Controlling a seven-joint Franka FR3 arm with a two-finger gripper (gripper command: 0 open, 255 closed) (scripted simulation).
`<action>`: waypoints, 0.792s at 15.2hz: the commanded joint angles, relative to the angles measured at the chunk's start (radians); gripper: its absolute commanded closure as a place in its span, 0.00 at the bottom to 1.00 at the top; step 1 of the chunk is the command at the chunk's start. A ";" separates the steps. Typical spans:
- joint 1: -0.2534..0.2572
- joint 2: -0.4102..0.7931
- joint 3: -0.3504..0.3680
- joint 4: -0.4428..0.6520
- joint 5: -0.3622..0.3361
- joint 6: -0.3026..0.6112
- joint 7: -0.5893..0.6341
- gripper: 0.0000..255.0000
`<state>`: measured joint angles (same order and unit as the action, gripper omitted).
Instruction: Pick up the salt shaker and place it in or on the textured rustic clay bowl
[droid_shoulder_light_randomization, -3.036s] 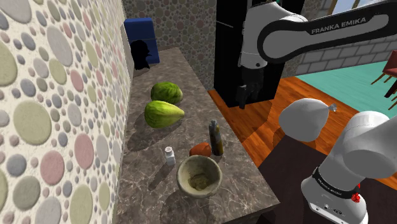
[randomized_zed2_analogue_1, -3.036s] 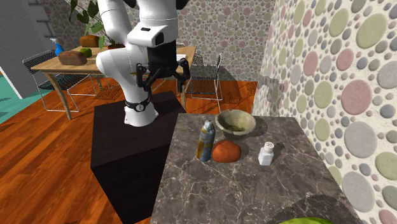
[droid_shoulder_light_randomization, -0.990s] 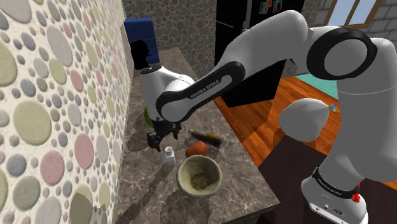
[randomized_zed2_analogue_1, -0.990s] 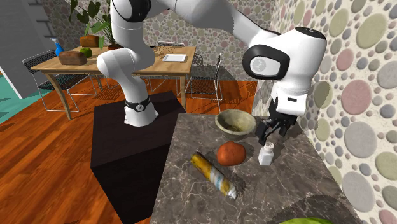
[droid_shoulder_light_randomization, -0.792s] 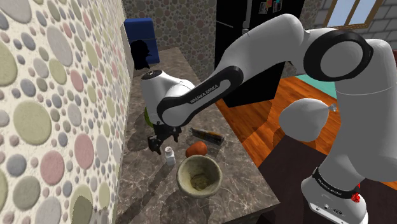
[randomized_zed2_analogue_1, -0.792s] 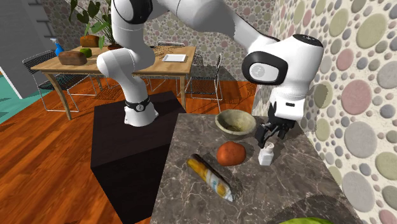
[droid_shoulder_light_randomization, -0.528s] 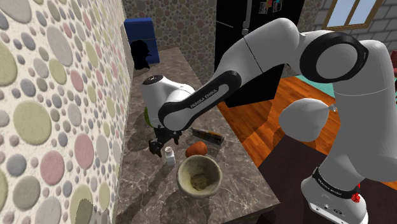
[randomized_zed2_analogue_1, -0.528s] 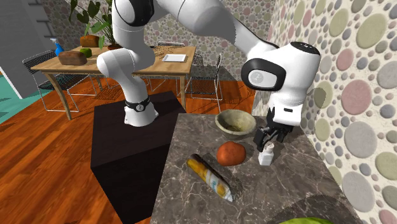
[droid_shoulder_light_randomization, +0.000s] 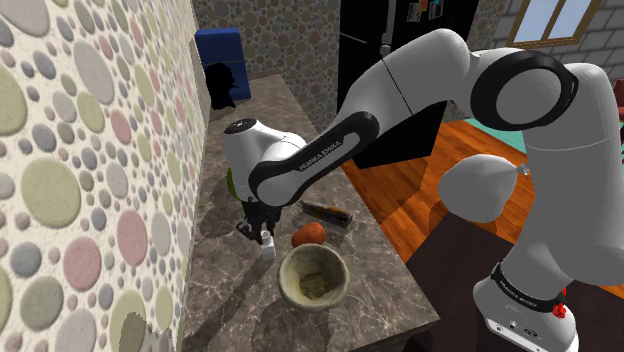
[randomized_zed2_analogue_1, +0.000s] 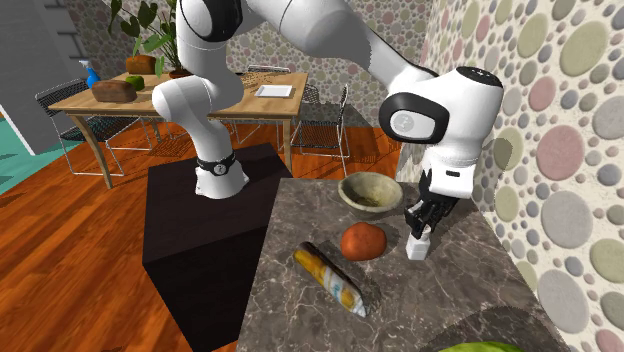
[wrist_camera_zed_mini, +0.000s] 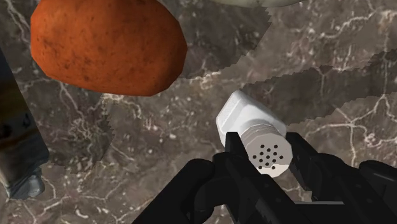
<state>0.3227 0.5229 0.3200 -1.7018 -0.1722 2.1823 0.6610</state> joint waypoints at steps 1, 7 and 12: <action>0.000 0.000 0.000 0.000 0.000 0.000 0.000 1.00; 0.000 0.000 0.000 -0.001 0.000 0.000 0.000 1.00; -0.004 -0.027 0.006 0.015 0.010 -0.041 -0.006 1.00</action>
<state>0.3182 0.4998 0.3248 -1.6953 -0.1638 2.1535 0.6551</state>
